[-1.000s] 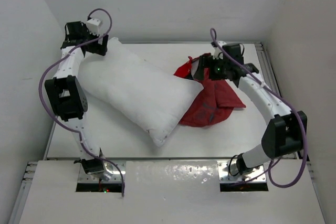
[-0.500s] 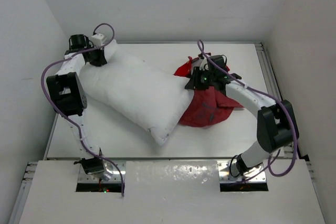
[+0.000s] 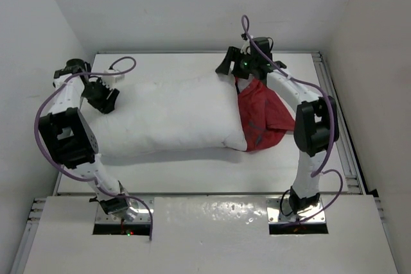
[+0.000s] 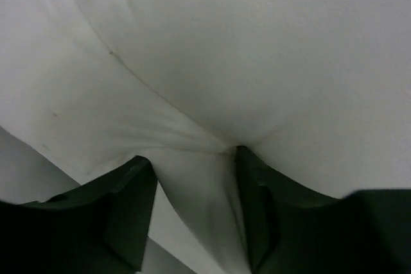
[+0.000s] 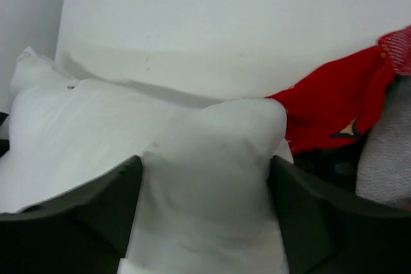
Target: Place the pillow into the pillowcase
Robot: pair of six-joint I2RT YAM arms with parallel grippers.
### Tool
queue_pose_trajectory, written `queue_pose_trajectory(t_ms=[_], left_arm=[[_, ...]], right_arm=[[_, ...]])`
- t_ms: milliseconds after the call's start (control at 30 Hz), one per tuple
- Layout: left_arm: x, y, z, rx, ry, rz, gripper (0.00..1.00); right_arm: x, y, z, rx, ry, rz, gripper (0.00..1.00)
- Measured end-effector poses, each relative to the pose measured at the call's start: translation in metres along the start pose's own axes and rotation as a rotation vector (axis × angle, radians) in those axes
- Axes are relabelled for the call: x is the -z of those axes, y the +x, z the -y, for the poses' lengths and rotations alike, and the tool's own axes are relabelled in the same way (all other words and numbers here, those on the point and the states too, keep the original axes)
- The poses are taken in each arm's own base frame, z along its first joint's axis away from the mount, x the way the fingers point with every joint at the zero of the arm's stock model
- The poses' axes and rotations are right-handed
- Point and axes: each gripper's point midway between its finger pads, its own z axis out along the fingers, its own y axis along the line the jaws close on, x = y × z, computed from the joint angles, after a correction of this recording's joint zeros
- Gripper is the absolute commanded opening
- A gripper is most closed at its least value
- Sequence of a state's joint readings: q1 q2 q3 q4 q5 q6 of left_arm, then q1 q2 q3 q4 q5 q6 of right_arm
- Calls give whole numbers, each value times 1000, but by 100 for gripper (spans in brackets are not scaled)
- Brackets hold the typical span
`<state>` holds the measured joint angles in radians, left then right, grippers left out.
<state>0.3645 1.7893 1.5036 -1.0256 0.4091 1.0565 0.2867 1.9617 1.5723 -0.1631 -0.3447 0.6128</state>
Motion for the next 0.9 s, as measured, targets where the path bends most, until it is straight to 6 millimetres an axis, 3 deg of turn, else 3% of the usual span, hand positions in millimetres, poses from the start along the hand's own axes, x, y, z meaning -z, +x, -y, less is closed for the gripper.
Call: queue_pose_trajectory(t_ms=[67,100,200,267,300,333,400,433,467,500,533,567,600,633,700,800,900], left_arm=[[4,2,2,-3,-7,-19,81],[6,0,0,3,-22,-18,99],[18,-20,-13,12,-80,5,100],[31,-47,-25,-11,-141,52,100],[38,-65,-30,-35,-171,82,100],[45,-85,-34,-68,-205,119,81],[57,-128,-34,-152,-265,199,34],[63,-149,-28,-205,-286,239,9],[68,-166,-20,-258,-298,270,8],[73,-185,-8,-340,-305,300,17],[77,-200,3,-409,-310,323,35],[81,-214,15,-475,-312,347,62],[83,-226,29,-531,-305,368,62],[81,-238,44,-575,-288,388,82],[73,-254,70,-658,-242,409,100],[44,-267,102,-716,-145,414,100],[9,-270,128,-736,-42,401,100]], right_arm=[[1,0,8,-13,15,-1,91],[2,-1,13,-17,27,3,94],[16,-2,35,-32,104,23,91],[36,0,52,-56,175,42,57],[48,1,59,-68,205,50,35],[62,-1,67,-88,235,73,0],[85,-8,78,-119,280,121,0],[93,-14,84,-127,298,142,12],[99,-22,89,-123,314,168,27],[102,-30,93,-111,325,186,49],[101,-38,96,-80,336,191,66],[99,-44,97,-45,345,190,78],[93,-54,98,-1,352,188,83],[86,-65,99,41,369,176,86],[69,-88,104,122,396,182,94],[44,-100,120,227,432,143,99],[21,-86,147,318,449,52,99]])
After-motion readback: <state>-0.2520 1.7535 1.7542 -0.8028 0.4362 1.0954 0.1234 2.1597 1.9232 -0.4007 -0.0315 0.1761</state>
